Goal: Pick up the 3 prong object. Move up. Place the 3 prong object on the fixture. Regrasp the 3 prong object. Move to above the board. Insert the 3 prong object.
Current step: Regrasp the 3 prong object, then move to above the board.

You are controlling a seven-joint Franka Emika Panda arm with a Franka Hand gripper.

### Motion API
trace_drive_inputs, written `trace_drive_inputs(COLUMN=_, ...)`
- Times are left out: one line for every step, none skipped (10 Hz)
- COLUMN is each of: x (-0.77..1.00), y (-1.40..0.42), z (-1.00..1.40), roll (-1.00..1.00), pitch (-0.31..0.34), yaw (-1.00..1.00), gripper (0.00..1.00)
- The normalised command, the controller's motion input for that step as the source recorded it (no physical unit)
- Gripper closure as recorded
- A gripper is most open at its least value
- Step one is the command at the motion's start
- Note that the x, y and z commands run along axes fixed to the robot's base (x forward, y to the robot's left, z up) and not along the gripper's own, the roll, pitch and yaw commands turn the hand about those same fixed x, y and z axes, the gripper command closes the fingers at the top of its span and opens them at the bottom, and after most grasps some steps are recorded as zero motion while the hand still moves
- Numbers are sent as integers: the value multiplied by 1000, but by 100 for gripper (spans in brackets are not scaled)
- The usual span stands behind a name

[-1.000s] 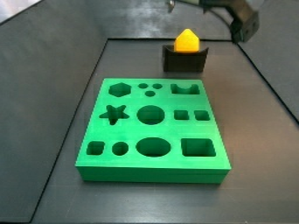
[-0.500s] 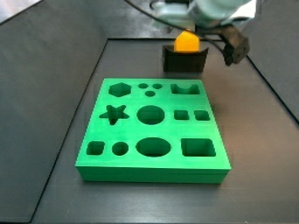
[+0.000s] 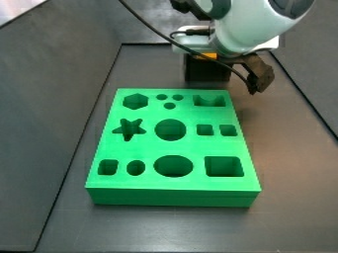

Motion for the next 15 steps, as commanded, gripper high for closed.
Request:
trace_drive_inputs(x=25, y=-9, z=-184, roll=47, pitch=4, yaw=-3, gripper=0)
trace_drive_inputs(x=14, y=-14, z=-172, roll=46, pitch=-2, yaw=3, gripper=0)
trace_drive_inputs(x=14, y=-14, z=-172, roll=46, pitch=-2, yaw=7, gripper=0)
trace_drive_inputs(x=14, y=-14, z=-172, roll=46, pitch=-2, yaw=10, gripper=0)
trace_drive_inputs(x=14, y=-14, z=-171, roll=46, pitch=-2, yaw=11, gripper=0)
trace_drive_inputs(x=0, y=0, z=0, roll=0, pitch=0, yaw=0, gripper=100)
trace_drive_inputs(x=263, y=92, z=1000, roll=142, pitch=219, yaw=-187, gripper=100)
trace_drive_inputs(x=257, y=87, z=1000, roll=119, pitch=236, yaw=-158, gripper=100)
trace_drive_inputs(x=248, y=82, z=1000, roll=103, pitch=249, yaw=-110, gripper=100)
trace_drive_inputs(x=236, y=73, z=1000, roll=57, pitch=270, yaw=-11, gripper=100)
trace_drive_inputs(x=235, y=72, z=1000, roll=19, pitch=280, yaw=49, gripper=100)
trace_drive_inputs(x=230, y=62, z=1000, roll=-13, pitch=281, yaw=118, gripper=100)
trace_drive_inputs(x=225, y=58, z=1000, roll=-20, pitch=271, yaw=147, gripper=100)
trace_drive_inputs(x=215, y=46, z=1000, roll=-31, pitch=216, yaw=209, gripper=100)
trace_drive_inputs(x=208, y=41, z=1000, roll=-32, pitch=188, yaw=226, gripper=100)
